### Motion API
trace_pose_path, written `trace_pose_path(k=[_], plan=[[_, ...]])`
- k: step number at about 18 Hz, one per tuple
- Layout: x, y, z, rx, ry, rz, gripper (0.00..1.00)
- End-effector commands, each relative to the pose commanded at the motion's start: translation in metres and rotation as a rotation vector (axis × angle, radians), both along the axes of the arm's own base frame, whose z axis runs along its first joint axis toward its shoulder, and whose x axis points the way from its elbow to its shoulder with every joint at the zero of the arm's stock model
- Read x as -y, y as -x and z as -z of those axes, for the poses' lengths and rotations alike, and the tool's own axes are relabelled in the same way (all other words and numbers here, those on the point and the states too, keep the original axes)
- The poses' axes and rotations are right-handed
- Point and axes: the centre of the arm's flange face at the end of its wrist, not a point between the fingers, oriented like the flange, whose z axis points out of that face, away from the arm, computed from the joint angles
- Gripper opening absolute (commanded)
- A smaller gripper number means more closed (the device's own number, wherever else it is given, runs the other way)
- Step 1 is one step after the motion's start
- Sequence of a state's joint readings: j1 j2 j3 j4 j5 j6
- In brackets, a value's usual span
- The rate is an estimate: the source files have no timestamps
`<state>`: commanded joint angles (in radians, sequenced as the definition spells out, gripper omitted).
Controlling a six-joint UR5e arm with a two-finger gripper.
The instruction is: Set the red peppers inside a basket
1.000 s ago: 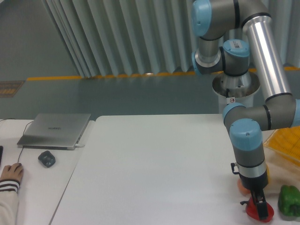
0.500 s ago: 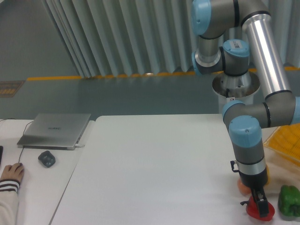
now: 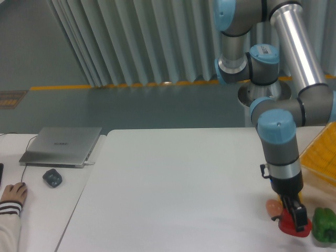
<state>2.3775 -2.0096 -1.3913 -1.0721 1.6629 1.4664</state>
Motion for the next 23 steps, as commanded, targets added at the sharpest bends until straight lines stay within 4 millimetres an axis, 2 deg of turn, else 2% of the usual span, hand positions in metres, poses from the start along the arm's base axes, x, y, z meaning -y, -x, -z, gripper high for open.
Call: trace_pose_path(k=[6,10,14,15,23], plan=[[0.06,0.039,-0.009,0.107,0.049,-0.069,0.54],[0.099,0.064,-0.009,0.155,0.055,0.02,0.54],[0.144,0.085,-0.022,0.178,0.082,0.171,0.54],[0.154,0.091,-0.018,0.185,0.088,0.196,0.54],[0.2,0.118,-0.006,0.186,0.123,0.346,0.54]])
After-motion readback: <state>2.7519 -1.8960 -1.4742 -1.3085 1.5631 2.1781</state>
